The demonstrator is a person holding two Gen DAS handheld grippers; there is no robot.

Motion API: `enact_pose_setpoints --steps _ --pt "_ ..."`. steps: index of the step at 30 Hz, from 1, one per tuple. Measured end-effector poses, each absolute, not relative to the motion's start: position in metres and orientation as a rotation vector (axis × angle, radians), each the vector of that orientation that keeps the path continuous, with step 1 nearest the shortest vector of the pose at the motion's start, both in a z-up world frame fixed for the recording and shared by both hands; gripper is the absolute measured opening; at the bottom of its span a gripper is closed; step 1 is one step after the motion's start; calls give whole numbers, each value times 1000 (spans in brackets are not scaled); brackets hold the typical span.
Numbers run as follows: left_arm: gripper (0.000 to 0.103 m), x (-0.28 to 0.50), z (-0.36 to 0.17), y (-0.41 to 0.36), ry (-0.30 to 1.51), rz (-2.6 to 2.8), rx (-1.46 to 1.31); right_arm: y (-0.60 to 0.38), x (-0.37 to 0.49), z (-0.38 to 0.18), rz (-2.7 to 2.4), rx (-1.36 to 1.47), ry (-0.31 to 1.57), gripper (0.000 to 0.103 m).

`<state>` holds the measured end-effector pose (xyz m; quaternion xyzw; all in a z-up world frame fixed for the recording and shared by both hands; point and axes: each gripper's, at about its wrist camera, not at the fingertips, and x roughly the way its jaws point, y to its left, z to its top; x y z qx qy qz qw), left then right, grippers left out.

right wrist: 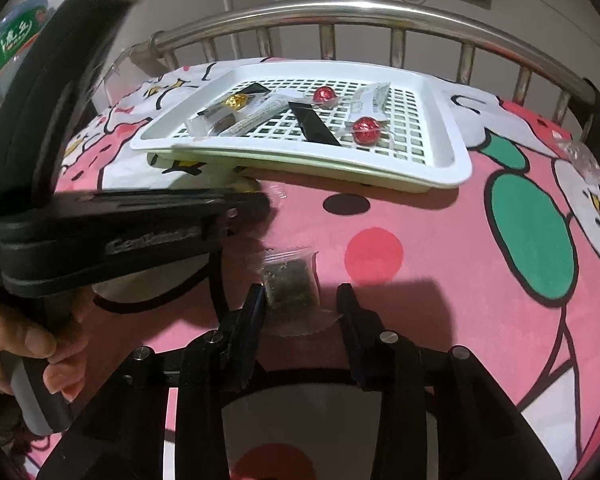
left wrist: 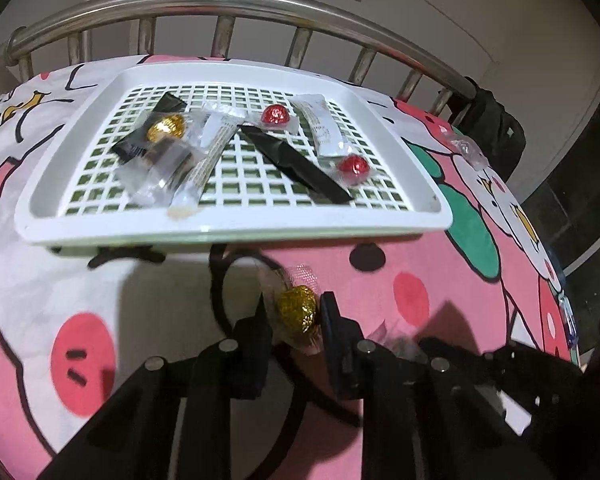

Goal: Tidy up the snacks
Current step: 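Grasp a gold-foil chocolate with the left gripper while the right gripper grasps a square wrapped candy, then carry the gold chocolate and square candy into the tray and release them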

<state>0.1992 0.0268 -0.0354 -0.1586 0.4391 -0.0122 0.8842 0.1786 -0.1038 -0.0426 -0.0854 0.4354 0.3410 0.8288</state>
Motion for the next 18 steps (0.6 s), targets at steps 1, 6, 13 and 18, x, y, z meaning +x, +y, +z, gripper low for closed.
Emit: enact_pose_setpoints --steps 1,6,13,18 --pt "24 193 -34 28 908 -23 -332 -105 178 -42 721 -173 925 35" --pt "24 163 -28 29 884 -28 -306 -118 171 -34 718 -121 912 35" --pt "24 117 -12 34 814 -28 -277 -131 154 -16 725 -72 864 35" --pt "24 91 1 42 767 -31 -294 -141 142 -2 723 -44 831 35"
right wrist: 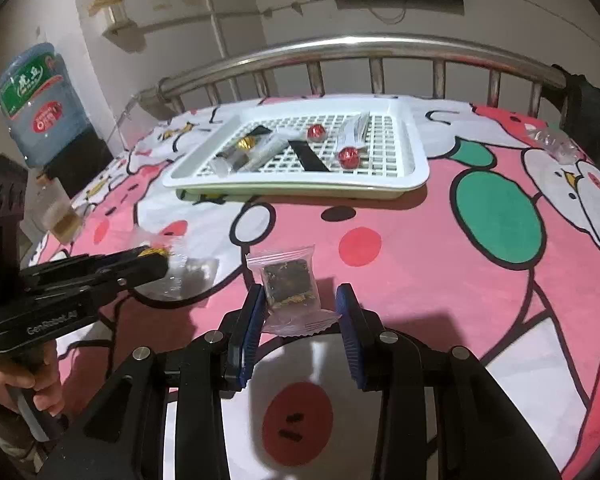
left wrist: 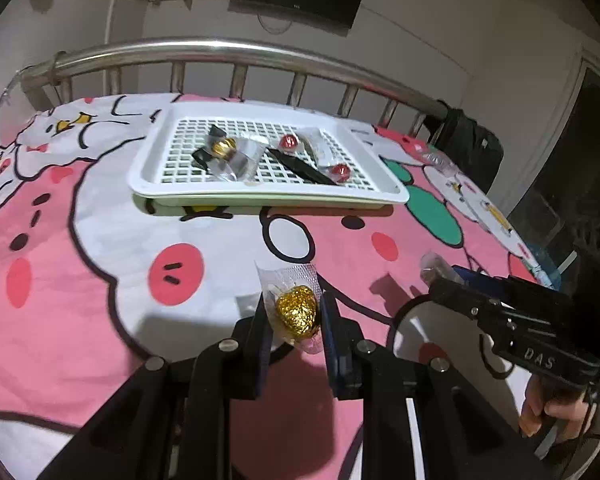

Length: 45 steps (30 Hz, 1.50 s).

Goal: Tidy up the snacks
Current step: 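Carry the gold chocolate and square candy into the tray and release them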

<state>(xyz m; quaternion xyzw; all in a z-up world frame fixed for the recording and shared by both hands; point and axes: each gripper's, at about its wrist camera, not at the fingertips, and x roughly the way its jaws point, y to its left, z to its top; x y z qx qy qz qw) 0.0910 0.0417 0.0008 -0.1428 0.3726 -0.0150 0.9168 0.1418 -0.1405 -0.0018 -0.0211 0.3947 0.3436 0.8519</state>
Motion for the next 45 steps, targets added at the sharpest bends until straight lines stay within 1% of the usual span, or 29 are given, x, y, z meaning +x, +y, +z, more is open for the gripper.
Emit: enact_pose_setpoints --steps 11,21,30,36,45 --pt "24 62 40 53 640 -6 -262 -161 128 39 714 -17 752 35" --pt "24 58 67 57 571 -6 -255 -174 137 75 709 16 681 35" --pt "24 89 96 69 534 24 -239 -167 167 106 712 16 636 35" --pt "24 120 105 80 542 41 -230 -154 199 116 710 7 644 35" --pt "24 181 96 102 620 64 -253 -128 261 106 719 60 747 35"
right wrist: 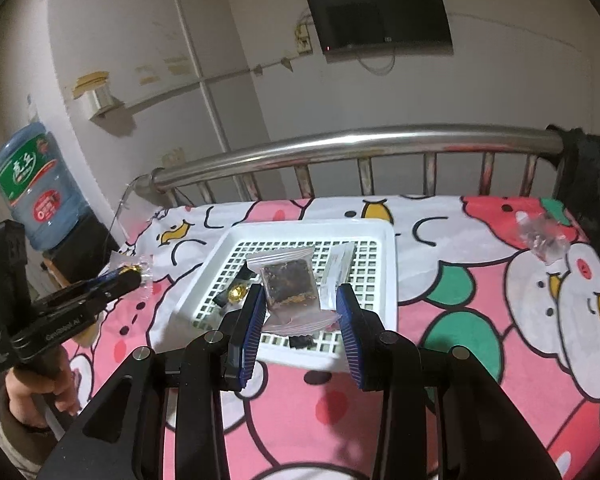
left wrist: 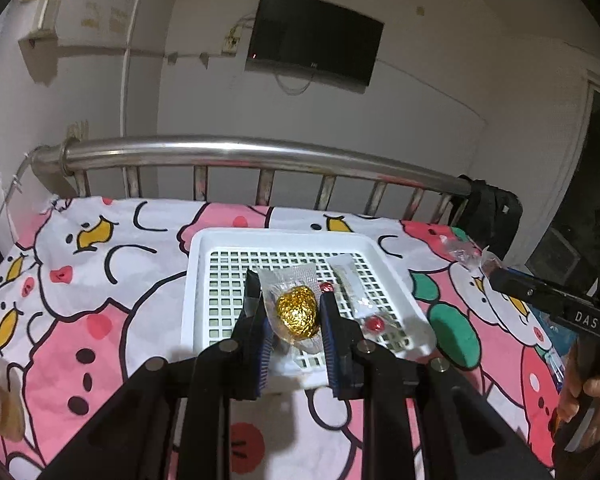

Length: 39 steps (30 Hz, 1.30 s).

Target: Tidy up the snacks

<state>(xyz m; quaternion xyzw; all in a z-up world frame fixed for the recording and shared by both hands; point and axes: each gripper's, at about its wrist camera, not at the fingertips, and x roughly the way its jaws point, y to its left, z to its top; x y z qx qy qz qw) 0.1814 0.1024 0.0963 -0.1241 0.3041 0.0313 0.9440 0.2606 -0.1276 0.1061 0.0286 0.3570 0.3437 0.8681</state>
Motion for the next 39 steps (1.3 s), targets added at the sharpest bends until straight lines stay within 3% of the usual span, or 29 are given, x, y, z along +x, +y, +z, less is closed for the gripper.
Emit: enact_pose_setpoints --steps 12,31,32,33,34,35,36,39 --pt "25 263 51 117 774 102 -272 -72 330 48 655 20 919 35" --pt "26 317 -10 124 896 132 -296 -40 371 -16 571 -61 1052 37" --pt "34 317 -10 125 888 139 -299 -40 372 -17 578 -48 1061 40" --pt "45 317 -9 126 889 139 -308 -43 374 -16 584 -19 1069 51" --pt "72 316 -8 126 886 133 -323 -46 374 -15 578 3 1067 66" --pt "85 314 -5 127 866 130 -330 -50 373 -11 576 27 1057 74" --pt "86 309 1 125 835 131 -323 -57 370 -3 583 62 1022 84" --pt "96 299 21 122 787 107 -309 -74 360 23 608 113 944 87"
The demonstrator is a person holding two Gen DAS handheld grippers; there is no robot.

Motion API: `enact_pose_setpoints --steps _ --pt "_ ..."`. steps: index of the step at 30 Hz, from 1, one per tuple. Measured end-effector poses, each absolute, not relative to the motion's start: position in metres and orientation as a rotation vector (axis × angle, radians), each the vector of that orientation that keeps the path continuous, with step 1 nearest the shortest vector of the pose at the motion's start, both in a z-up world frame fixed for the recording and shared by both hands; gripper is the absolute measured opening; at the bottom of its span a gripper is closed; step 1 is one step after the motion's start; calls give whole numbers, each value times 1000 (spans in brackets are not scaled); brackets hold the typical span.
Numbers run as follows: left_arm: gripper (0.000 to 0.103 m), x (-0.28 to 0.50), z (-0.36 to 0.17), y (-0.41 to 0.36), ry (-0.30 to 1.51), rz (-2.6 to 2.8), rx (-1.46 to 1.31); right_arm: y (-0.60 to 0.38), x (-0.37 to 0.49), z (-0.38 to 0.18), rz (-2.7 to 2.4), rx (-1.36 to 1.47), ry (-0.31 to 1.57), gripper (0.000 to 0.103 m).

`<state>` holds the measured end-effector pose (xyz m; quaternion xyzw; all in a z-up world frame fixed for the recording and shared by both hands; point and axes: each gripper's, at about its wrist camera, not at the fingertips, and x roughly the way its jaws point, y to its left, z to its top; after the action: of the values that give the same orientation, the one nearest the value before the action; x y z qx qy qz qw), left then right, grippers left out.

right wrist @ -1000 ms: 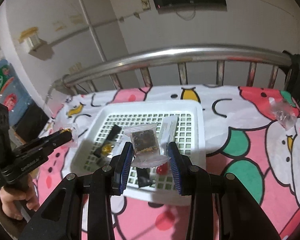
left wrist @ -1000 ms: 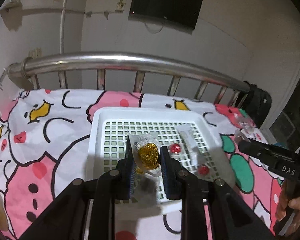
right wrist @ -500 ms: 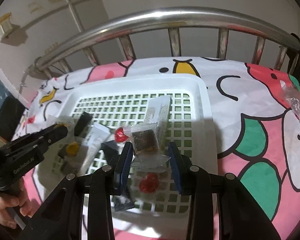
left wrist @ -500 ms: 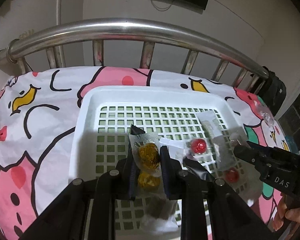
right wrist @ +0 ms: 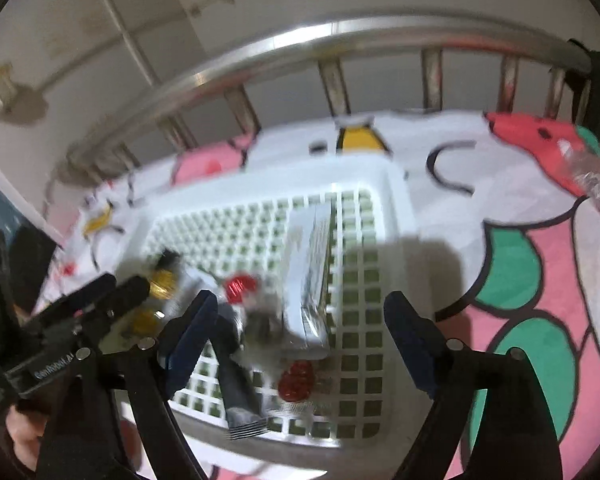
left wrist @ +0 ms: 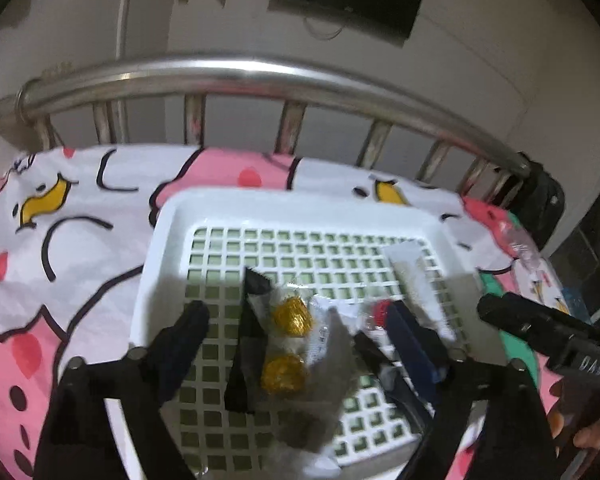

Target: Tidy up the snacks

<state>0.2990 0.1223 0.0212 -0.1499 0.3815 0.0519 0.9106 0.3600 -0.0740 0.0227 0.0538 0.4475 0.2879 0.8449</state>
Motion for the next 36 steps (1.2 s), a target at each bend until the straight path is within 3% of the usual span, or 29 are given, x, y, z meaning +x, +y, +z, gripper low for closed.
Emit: enact_pose_setpoints --steps 5,10,17,24,36 --pt "102 269 67 121 688 101 -309 -101 328 68 649 176 833 90" --pt "103 218 120 109 543 98 -259 -131 271 120 698 203 651 103" --pt "103 149 159 84 431 93 -195 -162 207 155 757 253 552 103" --pt "103 87 147 73 405 101 -207 -177 149 150 757 224 501 103" --pt "103 33 81 50 518 117 -128 -168 83 94 701 64 535 103"
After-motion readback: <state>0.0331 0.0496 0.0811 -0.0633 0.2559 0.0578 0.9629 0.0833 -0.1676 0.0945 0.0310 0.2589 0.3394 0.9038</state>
